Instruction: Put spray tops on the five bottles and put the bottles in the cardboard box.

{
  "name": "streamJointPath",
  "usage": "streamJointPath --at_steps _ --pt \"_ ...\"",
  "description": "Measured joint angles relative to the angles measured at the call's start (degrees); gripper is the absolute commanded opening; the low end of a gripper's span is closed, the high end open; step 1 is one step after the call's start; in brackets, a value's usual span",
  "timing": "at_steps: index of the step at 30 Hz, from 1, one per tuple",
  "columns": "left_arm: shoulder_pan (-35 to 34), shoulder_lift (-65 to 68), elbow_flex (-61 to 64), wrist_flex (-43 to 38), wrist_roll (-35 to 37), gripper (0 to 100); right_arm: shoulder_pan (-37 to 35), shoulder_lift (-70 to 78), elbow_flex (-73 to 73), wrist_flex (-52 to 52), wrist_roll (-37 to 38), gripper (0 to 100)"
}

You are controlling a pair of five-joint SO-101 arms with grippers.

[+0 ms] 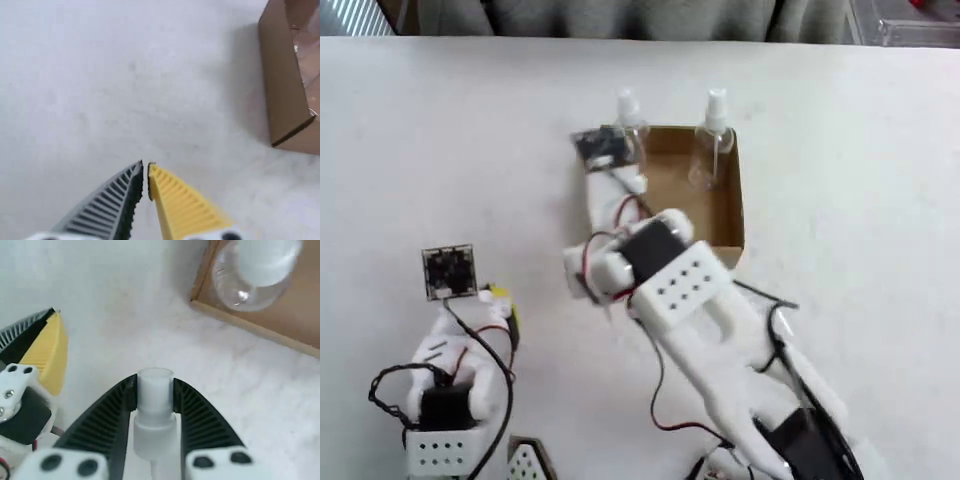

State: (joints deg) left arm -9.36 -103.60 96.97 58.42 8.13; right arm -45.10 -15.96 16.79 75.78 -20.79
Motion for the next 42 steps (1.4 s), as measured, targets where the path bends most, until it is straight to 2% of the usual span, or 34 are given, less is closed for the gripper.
streamJointPath --at_steps 7,10,14,17,26,32,38,42 --pt "-1.93 0.0 0.0 0.0 0.0 2 -4.66 5.01 8.97 -18.02 0.0 2.7" --pt "-1.93 0.0 0.0 0.0 0.0 2 -4.4 7.65 9.76 -22.77 -2.46 12.8" --pt "-1.93 0.0 0.0 0.0 0.0 2 -4.92 10.55 9.76 -24.0 -3.43 28.3" --pt "-1.93 0.0 0.0 0.0 0.0 2 -5.36 11.16 9.76 -24.0 -3.52 30.4" --pt "-1.93 0.0 0.0 0.0 0.0 2 -4.84 8.09 7.12 -11.78 -3.52 30.1" --pt "-1.93 0.0 -1.58 0.0 0.0 2 0.53 -2.02 6.68 -1.41 -3.25 28.1" --pt "2.29 0.0 -2.29 0.0 2.37 2 10.02 -12.22 6.68 8.88 7.56 9.6" --pt "5.01 0.0 -5.36 0.09 3.25 2 17.05 -16.09 6.68 12.92 14.86 4.7"
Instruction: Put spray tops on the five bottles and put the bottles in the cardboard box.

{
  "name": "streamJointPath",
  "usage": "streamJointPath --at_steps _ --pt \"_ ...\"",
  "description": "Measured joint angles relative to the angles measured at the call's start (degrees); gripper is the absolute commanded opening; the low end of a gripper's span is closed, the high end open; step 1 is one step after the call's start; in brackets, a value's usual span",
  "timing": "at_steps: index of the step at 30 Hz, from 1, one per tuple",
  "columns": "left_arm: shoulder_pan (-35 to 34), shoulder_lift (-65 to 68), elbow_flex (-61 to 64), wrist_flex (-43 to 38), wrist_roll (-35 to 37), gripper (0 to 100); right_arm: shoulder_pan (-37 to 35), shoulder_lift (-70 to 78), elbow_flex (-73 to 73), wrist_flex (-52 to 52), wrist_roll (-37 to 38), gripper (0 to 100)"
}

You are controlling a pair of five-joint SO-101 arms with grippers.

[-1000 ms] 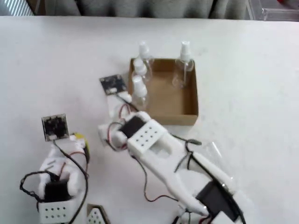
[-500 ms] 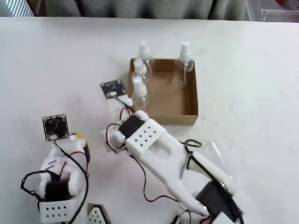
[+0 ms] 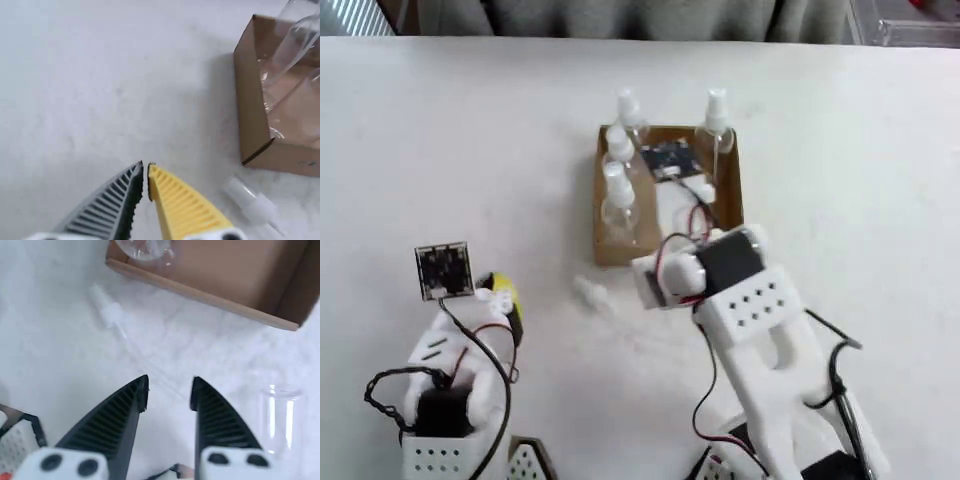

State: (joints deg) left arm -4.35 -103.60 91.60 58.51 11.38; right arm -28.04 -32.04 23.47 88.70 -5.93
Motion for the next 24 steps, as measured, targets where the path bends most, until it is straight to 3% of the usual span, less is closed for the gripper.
streamJointPath --at_steps 8,14,20,24 --pt "6.95 1.41 -0.26 -0.09 0.97 2 15.91 -1.41 4.31 4.04 17.41 4.2" --pt "7.56 14.51 -6.42 -3.16 2.37 2 27.08 -1.41 10.29 2.2 31.03 4.2" --pt "12.22 33.14 -16.53 -3.34 3.08 2 34.81 -1.41 11.78 -0.7 35.6 4.2" --pt "17.93 44.84 -21.8 -3.43 10.02 2 36.92 -1.41 11.78 -0.7 37.45 4.2"
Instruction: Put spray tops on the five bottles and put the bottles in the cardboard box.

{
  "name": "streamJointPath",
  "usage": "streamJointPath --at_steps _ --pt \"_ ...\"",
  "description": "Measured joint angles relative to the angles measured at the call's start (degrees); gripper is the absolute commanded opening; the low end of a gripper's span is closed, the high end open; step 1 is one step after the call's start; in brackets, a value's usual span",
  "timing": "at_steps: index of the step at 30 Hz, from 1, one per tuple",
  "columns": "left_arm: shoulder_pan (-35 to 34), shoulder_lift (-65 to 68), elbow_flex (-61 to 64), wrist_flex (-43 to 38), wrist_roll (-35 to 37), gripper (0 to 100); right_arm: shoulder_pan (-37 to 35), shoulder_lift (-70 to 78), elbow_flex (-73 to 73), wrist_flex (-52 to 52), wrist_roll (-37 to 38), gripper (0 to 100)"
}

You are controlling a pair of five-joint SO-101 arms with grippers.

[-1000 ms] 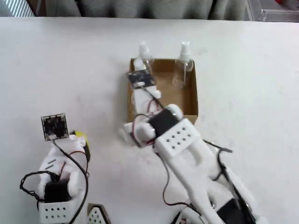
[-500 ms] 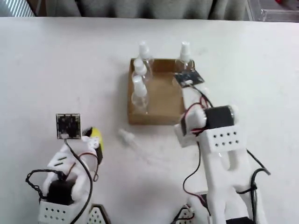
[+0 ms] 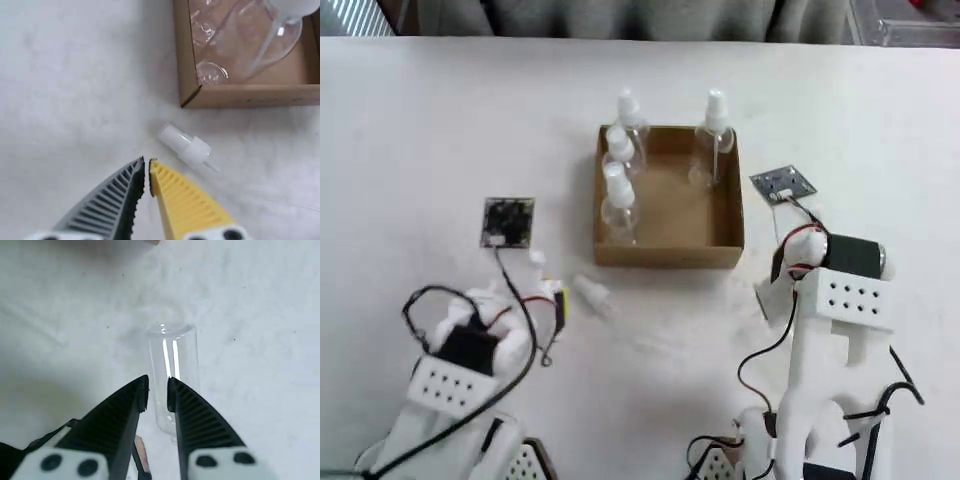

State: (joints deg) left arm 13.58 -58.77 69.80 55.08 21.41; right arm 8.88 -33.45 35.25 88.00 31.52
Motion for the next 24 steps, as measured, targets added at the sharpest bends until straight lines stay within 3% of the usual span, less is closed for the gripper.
streamJointPath --at_steps 7,15,24 --pt "2.9 11.87 -8.62 -0.26 13.36 3 1.05 0.0 2.46 0.0 0.53 4.2" --pt "3.16 16.62 -8.18 -5.36 19.16 19 1.14 0.0 2.64 -0.18 0.53 4.3" --pt "8.97 24.0 -5.01 -13.27 23.03 19 1.14 0.0 2.64 -2.11 0.53 4.2"
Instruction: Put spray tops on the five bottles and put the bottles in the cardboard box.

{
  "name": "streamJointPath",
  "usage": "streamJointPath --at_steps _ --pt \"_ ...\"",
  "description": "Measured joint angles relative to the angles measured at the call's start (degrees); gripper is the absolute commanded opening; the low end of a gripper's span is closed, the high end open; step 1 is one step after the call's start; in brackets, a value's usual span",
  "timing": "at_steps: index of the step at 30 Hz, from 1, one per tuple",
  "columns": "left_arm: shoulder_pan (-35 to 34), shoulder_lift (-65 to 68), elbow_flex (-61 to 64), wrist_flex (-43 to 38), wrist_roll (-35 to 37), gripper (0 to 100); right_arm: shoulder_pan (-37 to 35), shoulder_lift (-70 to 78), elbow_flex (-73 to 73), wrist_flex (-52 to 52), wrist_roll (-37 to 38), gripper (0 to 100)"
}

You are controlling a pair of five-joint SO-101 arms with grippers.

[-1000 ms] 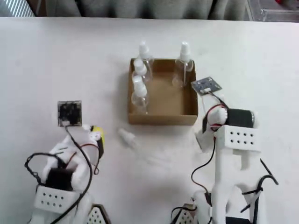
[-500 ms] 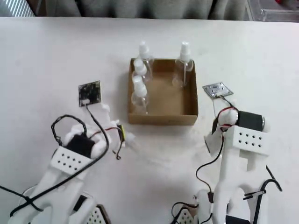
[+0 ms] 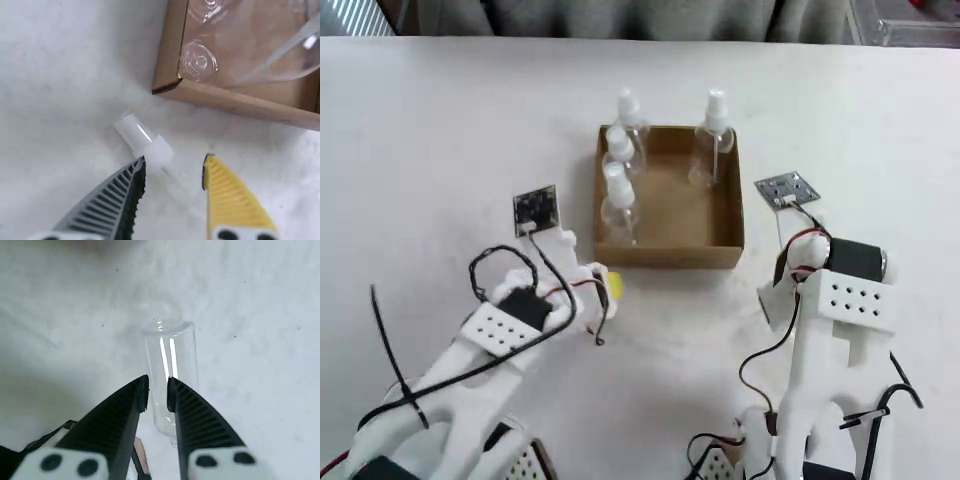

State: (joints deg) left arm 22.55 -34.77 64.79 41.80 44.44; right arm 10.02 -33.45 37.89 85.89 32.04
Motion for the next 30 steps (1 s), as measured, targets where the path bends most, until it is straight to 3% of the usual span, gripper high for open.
streamJointPath --at_steps 12,25,30 --pt "0.09 9.85 0.0 -7.12 0.0 19 0.0 0.0 2.9 0.0 5.45 4.1" --pt "-0.62 16.79 0.0 -11.6 2.64 19 0.0 0.0 2.99 0.0 6.07 4.1" --pt "-0.62 16.79 0.0 -11.6 2.64 4 0.0 0.0 2.99 0.0 6.07 4.1"
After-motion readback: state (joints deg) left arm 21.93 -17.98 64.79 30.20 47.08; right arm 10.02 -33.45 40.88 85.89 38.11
